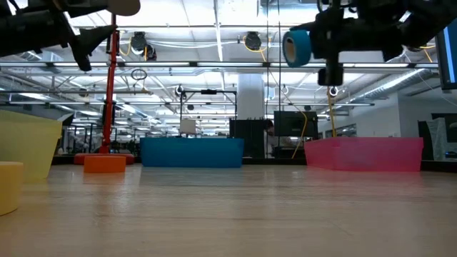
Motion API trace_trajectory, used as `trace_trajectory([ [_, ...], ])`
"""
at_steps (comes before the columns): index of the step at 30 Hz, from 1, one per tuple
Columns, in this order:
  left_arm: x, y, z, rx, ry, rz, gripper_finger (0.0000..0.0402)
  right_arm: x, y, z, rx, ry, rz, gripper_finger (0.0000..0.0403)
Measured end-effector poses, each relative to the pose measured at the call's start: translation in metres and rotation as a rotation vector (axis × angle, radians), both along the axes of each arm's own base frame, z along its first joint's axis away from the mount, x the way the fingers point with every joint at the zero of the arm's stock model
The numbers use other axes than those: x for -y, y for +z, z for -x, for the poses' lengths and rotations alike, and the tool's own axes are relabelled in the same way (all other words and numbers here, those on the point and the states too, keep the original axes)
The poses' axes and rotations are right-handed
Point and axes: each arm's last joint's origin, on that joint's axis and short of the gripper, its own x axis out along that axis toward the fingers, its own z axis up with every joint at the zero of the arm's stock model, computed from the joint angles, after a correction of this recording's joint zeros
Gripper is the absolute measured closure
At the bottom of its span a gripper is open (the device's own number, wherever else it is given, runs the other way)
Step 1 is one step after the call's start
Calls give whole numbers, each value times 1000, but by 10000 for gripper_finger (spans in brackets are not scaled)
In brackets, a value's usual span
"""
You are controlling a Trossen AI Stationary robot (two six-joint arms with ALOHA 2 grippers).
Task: Pick and place Stapler, Stapler remover, tape
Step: Put the blue tape into the blue bin
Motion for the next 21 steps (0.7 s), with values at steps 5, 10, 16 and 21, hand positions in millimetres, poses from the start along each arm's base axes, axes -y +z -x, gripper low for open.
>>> trace_trajectory([
  [5,-1,-1,-2,-1,6,58,186,14,2,-21,49,10,30,369],
  [10,-2,4,-13,-67,22,86,186,32,24,-54,106,73,130,369],
  [16,-2,25,-39,-170,12,81,186,54,50,-96,164,148,241,369],
  [21,-2,39,-68,-259,14,80,186,64,62,-123,210,222,278,369],
])
